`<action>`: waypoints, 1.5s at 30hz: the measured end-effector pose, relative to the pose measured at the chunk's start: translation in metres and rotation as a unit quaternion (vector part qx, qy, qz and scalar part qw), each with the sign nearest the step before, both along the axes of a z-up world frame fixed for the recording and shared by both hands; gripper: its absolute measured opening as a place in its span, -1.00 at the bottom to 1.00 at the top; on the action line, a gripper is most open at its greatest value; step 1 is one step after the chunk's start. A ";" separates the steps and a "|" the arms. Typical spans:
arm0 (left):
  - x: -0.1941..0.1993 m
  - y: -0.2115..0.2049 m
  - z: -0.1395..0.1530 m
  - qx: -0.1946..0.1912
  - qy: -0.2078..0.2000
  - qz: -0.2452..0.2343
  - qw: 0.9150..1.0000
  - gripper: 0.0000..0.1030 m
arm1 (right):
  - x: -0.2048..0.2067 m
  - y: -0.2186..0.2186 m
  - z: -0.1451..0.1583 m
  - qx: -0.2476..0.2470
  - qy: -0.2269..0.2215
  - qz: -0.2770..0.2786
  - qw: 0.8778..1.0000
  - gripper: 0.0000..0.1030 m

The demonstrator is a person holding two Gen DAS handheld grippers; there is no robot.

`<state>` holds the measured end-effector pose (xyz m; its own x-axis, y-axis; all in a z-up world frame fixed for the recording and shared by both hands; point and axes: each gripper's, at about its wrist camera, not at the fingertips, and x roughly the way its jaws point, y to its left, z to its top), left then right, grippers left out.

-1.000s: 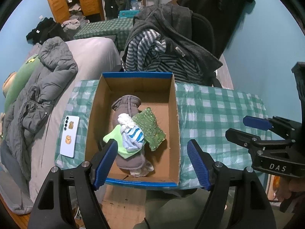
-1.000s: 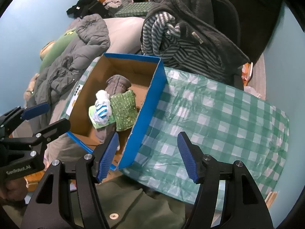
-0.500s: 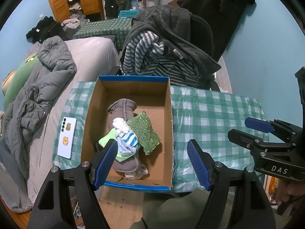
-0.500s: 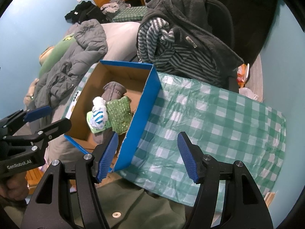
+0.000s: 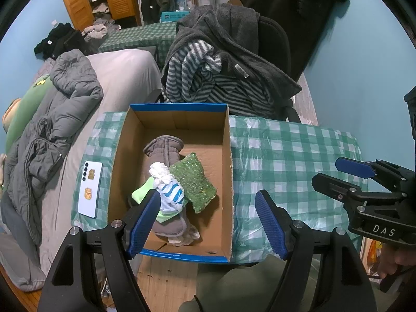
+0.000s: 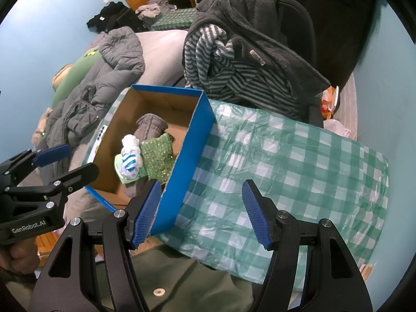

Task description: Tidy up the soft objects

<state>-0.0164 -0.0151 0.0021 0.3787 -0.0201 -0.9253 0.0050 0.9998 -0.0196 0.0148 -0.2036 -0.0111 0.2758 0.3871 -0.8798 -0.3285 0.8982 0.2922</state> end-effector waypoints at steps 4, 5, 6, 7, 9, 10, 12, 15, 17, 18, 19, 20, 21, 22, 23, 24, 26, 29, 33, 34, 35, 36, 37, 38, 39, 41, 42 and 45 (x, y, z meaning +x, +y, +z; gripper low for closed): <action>0.001 -0.001 0.000 -0.001 0.003 0.002 1.000 0.49 | 0.000 0.000 0.000 0.000 0.000 -0.002 1.000 0.26; 0.000 -0.002 -0.002 0.000 0.004 0.002 1.000 0.49 | 0.000 0.001 0.000 0.000 0.000 -0.003 1.000 0.26; 0.000 -0.002 -0.002 0.000 0.005 0.003 1.000 0.49 | 0.000 0.000 0.000 0.001 0.000 -0.003 1.000 0.26; -0.002 -0.002 -0.004 0.000 0.005 0.003 1.000 0.49 | 0.000 0.001 0.000 0.001 0.000 -0.003 1.000 0.26; -0.002 -0.003 -0.005 0.000 0.005 0.003 1.000 0.49 | 0.001 0.001 0.000 0.001 0.000 -0.003 1.000 0.26; -0.002 -0.002 -0.005 0.000 0.006 0.003 1.000 0.49 | 0.001 0.001 0.000 0.001 0.000 -0.003 1.000 0.26; -0.002 -0.002 -0.005 0.000 0.008 0.003 1.000 0.49 | 0.000 0.001 0.000 0.001 0.000 -0.003 1.000 0.26; -0.006 -0.001 -0.006 -0.001 0.009 0.005 1.000 0.49 | 0.000 0.001 0.000 0.001 -0.001 -0.003 1.000 0.26; -0.004 -0.001 -0.006 0.000 0.010 0.004 1.000 0.49 | -0.001 0.001 0.000 0.002 -0.001 -0.003 1.000 0.26; -0.005 -0.001 -0.007 -0.001 0.010 0.004 1.000 0.49 | 0.000 0.001 0.000 0.002 -0.001 -0.002 1.000 0.26; -0.004 -0.001 -0.006 -0.001 0.010 0.004 1.000 0.49 | -0.001 0.001 0.000 0.002 -0.001 -0.002 1.000 0.26; -0.006 -0.001 -0.007 -0.001 0.011 0.004 1.000 0.49 | -0.001 0.002 0.000 0.002 -0.001 -0.003 1.000 0.26; -0.005 -0.001 -0.007 -0.001 0.011 0.004 1.000 0.49 | 0.000 0.001 0.000 0.001 -0.001 -0.003 1.000 0.26; -0.005 -0.001 -0.007 -0.001 0.011 0.004 1.000 0.49 | 0.000 0.001 0.000 0.001 -0.002 -0.002 1.000 0.26; -0.005 -0.001 -0.007 -0.001 0.012 0.005 1.000 0.49 | 0.000 0.001 0.000 0.001 -0.002 -0.002 1.000 0.26; -0.008 -0.001 -0.007 -0.001 0.011 0.004 1.000 0.49 | 0.000 0.001 0.000 0.001 -0.001 -0.002 1.000 0.26; -0.006 -0.001 -0.007 -0.001 0.011 0.004 1.000 0.49 | 0.000 0.001 0.000 0.001 -0.001 -0.003 1.000 0.26; -0.008 -0.002 -0.008 -0.002 0.012 0.005 1.000 0.49 | 0.000 0.001 0.000 0.001 -0.001 -0.002 1.000 0.26; -0.007 -0.002 -0.008 -0.002 0.013 0.005 1.000 0.49 | 0.000 0.001 0.000 0.001 -0.002 -0.002 1.000 0.26; -0.006 -0.004 -0.007 -0.001 0.013 0.006 1.000 0.49 | 0.000 0.000 0.000 0.001 -0.002 -0.001 1.000 0.26; -0.009 -0.004 -0.008 -0.001 0.013 0.006 1.000 0.49 | 0.000 0.000 0.000 0.002 -0.001 -0.001 1.000 0.26; -0.009 -0.004 -0.008 -0.001 0.014 0.005 1.000 0.49 | 0.000 0.000 0.000 0.002 -0.001 -0.001 1.000 0.26; -0.006 -0.004 -0.007 -0.001 0.014 0.006 1.000 0.49 | 0.000 0.000 0.000 0.002 0.000 -0.002 1.000 0.26; -0.007 -0.004 -0.008 -0.002 0.014 0.005 1.000 0.49 | -0.001 0.001 0.001 0.001 -0.001 -0.002 1.000 0.26; -0.009 -0.004 -0.008 -0.001 0.014 0.005 1.000 0.49 | 0.000 0.001 0.001 0.002 -0.001 -0.002 1.000 0.26; -0.007 -0.005 -0.008 0.000 0.015 0.006 1.000 0.49 | -0.001 0.001 0.001 0.002 -0.001 -0.003 1.000 0.26; -0.009 -0.005 -0.008 0.000 0.015 0.005 1.000 0.49 | 0.000 0.001 0.000 0.002 -0.001 -0.002 1.000 0.26; -0.008 -0.006 -0.008 0.000 0.014 0.006 1.000 0.49 | 0.000 0.001 0.000 0.002 -0.002 -0.003 1.000 0.26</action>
